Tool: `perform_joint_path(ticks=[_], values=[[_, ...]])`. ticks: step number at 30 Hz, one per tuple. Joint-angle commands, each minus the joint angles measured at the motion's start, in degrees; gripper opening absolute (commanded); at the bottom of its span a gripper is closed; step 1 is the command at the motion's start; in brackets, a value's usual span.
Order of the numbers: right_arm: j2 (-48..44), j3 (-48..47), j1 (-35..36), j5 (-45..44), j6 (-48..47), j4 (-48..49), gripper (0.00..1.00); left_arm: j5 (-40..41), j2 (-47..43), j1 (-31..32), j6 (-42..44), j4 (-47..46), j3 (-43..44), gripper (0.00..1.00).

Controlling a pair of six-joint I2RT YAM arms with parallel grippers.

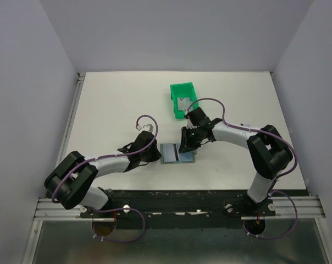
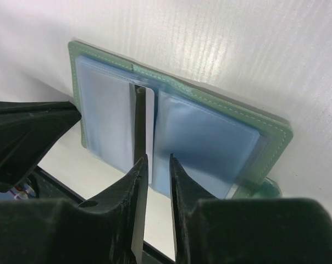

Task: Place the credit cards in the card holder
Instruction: Insert the credit card into the card holder.

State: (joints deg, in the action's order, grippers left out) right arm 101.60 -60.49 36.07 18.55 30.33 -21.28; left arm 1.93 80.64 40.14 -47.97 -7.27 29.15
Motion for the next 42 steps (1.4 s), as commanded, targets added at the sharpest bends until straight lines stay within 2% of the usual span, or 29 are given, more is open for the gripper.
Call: perform_joint_path(ticks=[1,14,27,33,42], values=[[0.87,0.28,0.57,2.72,1.05,3.16,0.29,-1.14,1.18,0.20,0.77,1.38,-1.37,0.00],[4.66,-1.30,2.42,1.84,1.67,2.73,0.29,-1.14,1.36,0.20,0.85,1.20,-1.37,0.00],[6.41,-1.82,4.88,10.02,4.65,9.24,0.30,-1.67,1.62,0.20,0.77,0.76,-1.37,0.00],[2.91,-2.79,4.88,3.27,1.85,2.92,0.43,-1.67,1.45,0.11,0.85,0.76,-1.55,0.00],[-6.40,-3.76,4.97,-12.38,-1.32,-6.84,0.47,-1.76,1.45,0.20,0.77,0.85,-1.55,0.00]])
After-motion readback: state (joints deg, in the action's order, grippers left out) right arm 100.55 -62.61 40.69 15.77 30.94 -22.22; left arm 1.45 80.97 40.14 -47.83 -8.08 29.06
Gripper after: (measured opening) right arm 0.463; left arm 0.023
